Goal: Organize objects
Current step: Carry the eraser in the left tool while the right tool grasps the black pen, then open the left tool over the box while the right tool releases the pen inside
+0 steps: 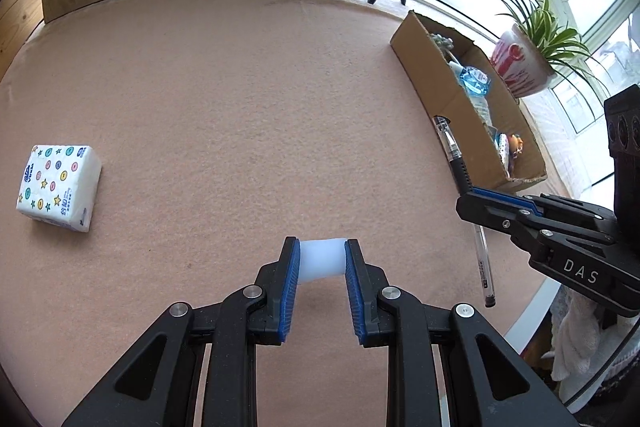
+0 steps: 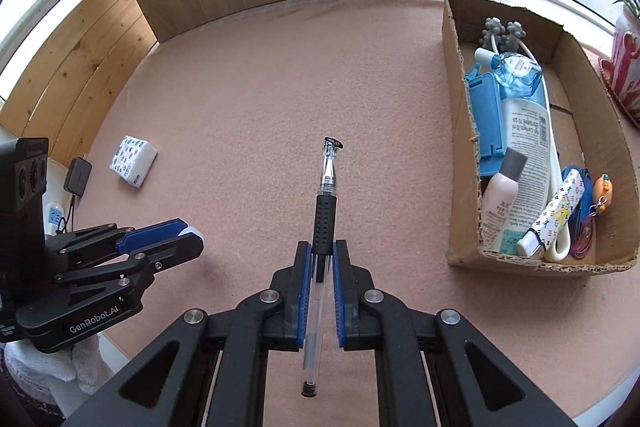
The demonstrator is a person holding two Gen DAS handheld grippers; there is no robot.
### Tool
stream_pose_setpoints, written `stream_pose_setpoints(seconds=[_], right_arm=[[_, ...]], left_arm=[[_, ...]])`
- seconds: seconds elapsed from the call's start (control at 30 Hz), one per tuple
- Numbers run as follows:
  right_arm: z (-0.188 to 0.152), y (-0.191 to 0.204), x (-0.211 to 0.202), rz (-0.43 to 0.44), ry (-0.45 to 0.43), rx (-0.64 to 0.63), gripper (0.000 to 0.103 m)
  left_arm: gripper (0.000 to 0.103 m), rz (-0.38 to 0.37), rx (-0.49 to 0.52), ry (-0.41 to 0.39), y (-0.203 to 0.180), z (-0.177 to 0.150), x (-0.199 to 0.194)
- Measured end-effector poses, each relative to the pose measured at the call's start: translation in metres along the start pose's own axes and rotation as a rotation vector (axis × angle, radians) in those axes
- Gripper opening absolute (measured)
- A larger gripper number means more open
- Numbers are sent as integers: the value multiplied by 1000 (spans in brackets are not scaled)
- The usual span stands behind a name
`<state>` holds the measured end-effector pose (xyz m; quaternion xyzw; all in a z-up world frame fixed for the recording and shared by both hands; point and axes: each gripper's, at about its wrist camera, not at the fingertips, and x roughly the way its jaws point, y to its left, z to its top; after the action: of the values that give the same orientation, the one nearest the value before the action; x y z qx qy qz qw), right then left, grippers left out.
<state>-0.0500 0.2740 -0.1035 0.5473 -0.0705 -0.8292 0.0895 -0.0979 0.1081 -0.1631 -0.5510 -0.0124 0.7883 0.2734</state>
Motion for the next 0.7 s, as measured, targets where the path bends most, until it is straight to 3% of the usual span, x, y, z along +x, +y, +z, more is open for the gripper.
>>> stream_pose_setpoints(seconds=[0.43, 0.7], right_arm=[[17, -73, -64, -80, -149, 92, 9], [31, -121, -79, -134, -183, 129, 9]], left_arm=[[24, -50, 122, -80, -82, 60, -1], [24, -86, 179, -113, -140, 104, 16]])
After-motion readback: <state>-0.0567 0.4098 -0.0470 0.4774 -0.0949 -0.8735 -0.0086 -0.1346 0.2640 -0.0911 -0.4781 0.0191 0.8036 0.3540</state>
